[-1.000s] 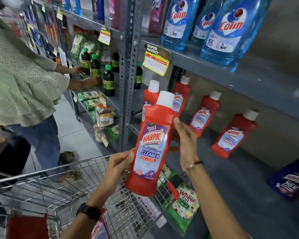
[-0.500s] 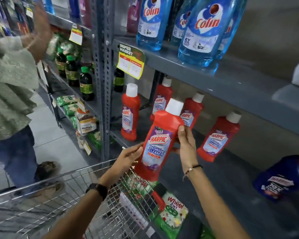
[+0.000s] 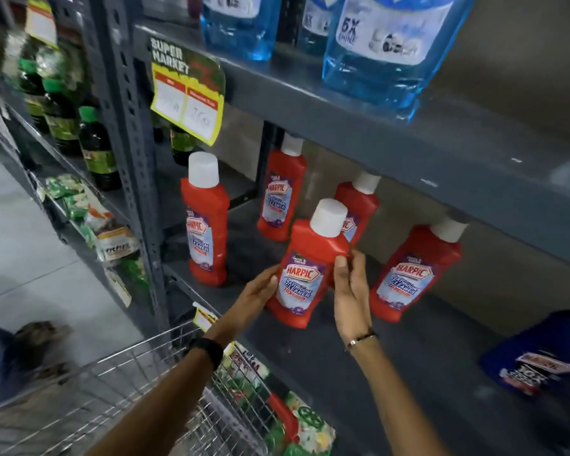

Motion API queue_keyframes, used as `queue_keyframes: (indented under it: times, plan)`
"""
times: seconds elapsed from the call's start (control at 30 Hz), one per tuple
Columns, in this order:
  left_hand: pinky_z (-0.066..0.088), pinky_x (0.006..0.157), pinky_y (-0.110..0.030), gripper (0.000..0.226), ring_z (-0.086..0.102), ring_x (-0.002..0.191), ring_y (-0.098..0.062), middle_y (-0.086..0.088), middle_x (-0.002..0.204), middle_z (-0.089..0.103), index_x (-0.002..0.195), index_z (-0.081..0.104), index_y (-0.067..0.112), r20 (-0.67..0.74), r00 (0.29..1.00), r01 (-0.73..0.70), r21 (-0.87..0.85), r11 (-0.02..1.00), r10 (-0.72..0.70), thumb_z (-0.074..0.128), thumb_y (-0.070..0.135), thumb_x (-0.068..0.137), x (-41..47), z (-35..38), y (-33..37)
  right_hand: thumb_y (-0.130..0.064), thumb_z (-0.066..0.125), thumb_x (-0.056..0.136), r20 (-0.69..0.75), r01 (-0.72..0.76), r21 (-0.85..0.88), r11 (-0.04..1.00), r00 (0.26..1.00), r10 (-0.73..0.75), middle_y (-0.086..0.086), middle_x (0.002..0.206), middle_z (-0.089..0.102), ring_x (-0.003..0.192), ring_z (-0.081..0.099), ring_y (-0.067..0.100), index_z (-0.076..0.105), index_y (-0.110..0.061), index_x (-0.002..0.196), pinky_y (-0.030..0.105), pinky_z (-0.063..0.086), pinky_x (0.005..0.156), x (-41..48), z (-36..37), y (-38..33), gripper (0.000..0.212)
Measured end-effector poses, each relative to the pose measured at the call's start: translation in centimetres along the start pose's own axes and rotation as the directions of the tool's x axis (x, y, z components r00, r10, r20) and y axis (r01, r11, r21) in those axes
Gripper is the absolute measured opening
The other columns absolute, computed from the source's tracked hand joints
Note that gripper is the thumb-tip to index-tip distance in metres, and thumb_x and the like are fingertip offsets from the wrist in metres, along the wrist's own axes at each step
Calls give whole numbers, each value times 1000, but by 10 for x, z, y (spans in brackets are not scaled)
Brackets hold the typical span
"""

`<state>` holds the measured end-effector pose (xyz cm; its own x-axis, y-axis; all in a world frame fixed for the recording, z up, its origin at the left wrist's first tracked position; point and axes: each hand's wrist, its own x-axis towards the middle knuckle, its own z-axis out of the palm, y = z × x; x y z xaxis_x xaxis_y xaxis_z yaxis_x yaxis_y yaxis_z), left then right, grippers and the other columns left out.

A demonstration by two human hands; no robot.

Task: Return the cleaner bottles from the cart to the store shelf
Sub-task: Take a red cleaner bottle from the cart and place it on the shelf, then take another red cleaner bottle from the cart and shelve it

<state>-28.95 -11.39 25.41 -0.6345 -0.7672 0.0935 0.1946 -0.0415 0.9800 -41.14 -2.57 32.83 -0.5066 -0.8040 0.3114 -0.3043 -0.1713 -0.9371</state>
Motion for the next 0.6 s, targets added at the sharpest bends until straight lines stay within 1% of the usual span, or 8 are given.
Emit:
queue_keyframes:
  times: [0.17,0.27,0.3,0.37,0.4,0.47,0.5,0.6]
  plan:
    - [49,87,-14,32,50,113,-18,-10,127,51,125,43,16,-11,1000,2,-9,1000,-2,32,6,97,0,1,4,-25,35,96,-68,16,20,1000,998,-15,-19,103,59,88,58,-15,45,-33,107,2,45,73,-7,3,2,17]
    - [42,105,-32,36,47,125,-24,-17,138,48,131,43,7,-72,997,4,-36,999,-7,35,7,97,-8,0,6,-23,35,96,-139,10,71,997,990,0,-16,107,56,90,56,-19,44,-22,115,0,43,74,-13,10,-1,21]
    - [43,103,-28,35,47,126,-23,-15,138,49,130,44,8,-109,994,-13,-40,999,9,36,7,97,-14,-3,8,-23,36,96,-191,27,81,996,981,-11,-13,112,55,95,53,-19,42,-17,121,-1,42,77,-15,13,-2,26]
    - [48,91,-17,30,54,119,-16,-7,126,59,122,52,15,-217,974,-80,-62,995,65,39,8,96,-31,-12,9,-23,40,94,-394,106,56,993,916,-76,3,124,52,109,51,-5,39,-5,127,7,40,89,-25,20,-5,38]
    - [50,86,-17,27,60,110,-13,-2,116,65,116,56,18,-294,952,-110,-79,991,82,42,8,95,-42,-22,6,-23,43,92,-516,164,8,986,845,-137,11,123,51,111,50,6,40,0,125,15,41,93,-33,25,-5,41]
    - [53,77,-23,20,67,93,-13,7,95,74,103,64,23,-460,884,-132,-72,989,85,52,12,90,-73,-50,-4,-25,47,91,-652,263,-100,960,711,-263,13,109,51,99,51,10,45,5,115,22,41,88,-57,43,2,38]
    - [55,73,-27,17,68,86,-15,8,88,75,98,65,25,-525,848,-125,-57,991,77,57,16,87,-91,-69,-13,-26,49,91,-651,283,-120,952,701,-291,12,103,51,92,50,7,46,4,110,19,40,83,-71,56,9,36]
    - [55,69,-23,20,67,77,-6,4,86,70,96,61,22,-705,709,-26,-14,1000,8,54,6,88,-151,-133,-55,-27,50,87,-476,146,-112,983,861,-182,2,93,53,79,50,6,50,-5,105,19,41,73,-116,110,49,28]
